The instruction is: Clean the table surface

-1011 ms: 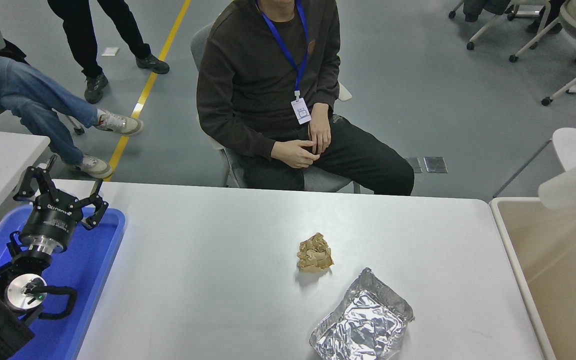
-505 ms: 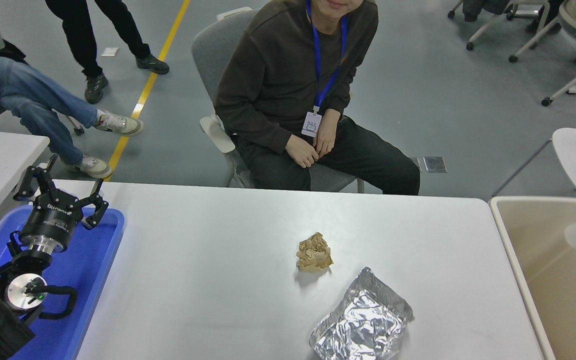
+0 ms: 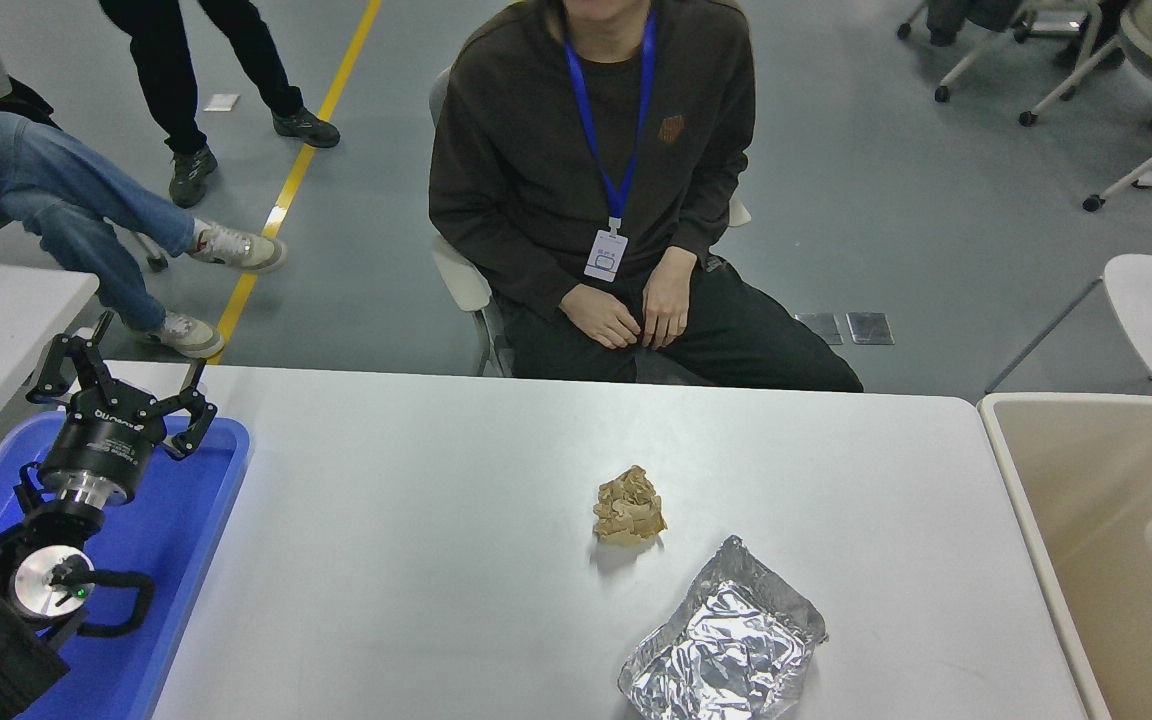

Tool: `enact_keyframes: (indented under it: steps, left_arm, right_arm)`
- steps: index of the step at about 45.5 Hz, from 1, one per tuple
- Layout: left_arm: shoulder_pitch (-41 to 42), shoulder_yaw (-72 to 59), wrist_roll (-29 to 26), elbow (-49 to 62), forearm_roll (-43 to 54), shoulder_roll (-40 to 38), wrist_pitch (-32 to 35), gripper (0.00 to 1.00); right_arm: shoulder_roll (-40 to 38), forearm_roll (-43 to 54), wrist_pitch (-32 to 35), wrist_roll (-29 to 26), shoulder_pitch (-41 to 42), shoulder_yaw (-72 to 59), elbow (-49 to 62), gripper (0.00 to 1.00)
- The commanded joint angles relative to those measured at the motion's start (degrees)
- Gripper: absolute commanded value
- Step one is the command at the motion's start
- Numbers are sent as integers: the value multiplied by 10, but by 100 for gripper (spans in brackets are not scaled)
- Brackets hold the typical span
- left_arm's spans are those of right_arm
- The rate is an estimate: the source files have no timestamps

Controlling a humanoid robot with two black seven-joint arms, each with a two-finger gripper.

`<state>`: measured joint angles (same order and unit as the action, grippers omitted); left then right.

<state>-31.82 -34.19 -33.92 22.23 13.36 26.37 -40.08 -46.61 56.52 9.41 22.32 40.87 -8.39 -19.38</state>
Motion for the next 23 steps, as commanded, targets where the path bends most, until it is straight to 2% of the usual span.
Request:
enact_keyframes:
  steps: [1, 10, 23]
  left_arm:
    - [0, 0, 0, 0, 0, 0, 0, 100]
    - [0, 0, 0, 0, 0, 0, 0, 100]
    - [0, 0, 0, 0, 0, 0, 0, 100]
  right_arm:
    - [74, 0, -2, 13, -26, -6, 119, 0]
    - [108, 1, -8, 13, -44, -15, 166, 0]
    - [148, 0, -91, 4, -68, -47, 185, 0]
